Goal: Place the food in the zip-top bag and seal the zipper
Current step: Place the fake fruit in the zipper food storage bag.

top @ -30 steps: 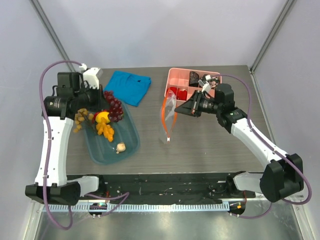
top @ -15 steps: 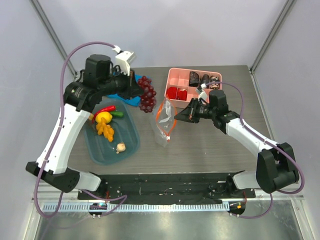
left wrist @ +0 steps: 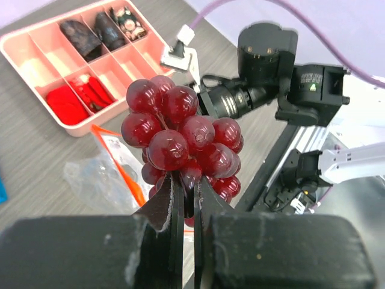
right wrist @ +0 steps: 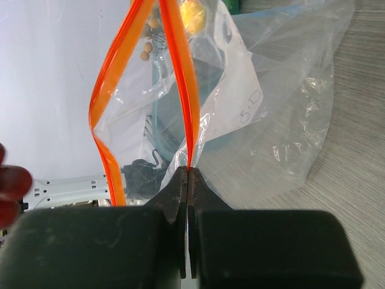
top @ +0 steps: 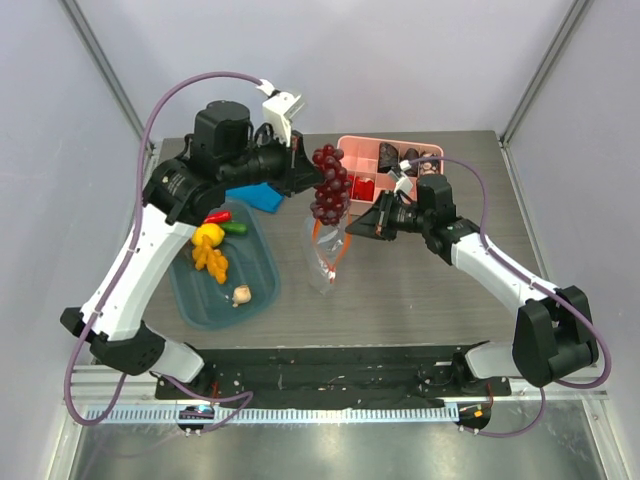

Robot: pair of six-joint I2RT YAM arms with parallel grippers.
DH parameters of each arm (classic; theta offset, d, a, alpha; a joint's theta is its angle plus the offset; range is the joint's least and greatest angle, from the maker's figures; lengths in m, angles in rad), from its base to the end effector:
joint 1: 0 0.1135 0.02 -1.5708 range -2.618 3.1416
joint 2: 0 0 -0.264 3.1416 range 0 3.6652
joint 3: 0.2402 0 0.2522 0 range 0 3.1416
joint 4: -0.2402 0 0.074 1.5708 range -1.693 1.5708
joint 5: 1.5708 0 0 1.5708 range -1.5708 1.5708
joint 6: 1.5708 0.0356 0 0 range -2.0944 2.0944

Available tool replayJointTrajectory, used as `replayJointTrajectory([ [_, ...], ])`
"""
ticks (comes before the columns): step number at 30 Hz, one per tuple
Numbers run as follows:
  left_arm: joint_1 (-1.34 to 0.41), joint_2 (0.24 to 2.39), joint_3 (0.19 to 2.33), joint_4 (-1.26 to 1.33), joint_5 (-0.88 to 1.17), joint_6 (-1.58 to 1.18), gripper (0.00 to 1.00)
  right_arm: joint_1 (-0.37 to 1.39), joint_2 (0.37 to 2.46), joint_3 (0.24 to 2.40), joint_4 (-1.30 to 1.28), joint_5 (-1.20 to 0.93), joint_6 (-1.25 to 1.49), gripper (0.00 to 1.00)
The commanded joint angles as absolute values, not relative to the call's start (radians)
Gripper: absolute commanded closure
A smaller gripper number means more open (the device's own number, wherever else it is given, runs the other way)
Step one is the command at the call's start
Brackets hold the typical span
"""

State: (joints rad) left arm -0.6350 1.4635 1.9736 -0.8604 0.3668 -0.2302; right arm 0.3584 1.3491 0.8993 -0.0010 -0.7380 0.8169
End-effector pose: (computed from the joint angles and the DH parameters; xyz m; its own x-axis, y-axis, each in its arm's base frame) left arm 0.2154 -0.1745 0.5111 -0.4572 0.0723 -0.8864 0.7401 0.5836 -0.3341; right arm 0.2715 0.1273 0.2748 -0.8819 0.2456 -0.4024 -0.2684 0.4402 0.8568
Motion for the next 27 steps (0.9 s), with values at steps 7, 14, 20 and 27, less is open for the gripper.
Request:
replayJointTrajectory([
  [7,-0.649,1.401,1.729,-0.756,0.324,-0.252,1.0,0.365,1.333,0.969,0.02,-0.73,0.79,0.99],
  [14,-0.65,1.433,1.692,-0.824,0.187,-0.201,1.0,0.365,1.309,0.968,-0.041,-0.732,0.743,0.99],
  [20,-0.725,1.493,1.713,-0.908,0.163,-0.115,0.92,0.373,1.319,0.985,-0.034,-0.736,0.738,0.99],
  [27,-0.678,1.536,1.79,-1.022,0.153,-0.12,0.37,0.376,1.302,1.017,-0.06,-0.735,0.712,0.99],
])
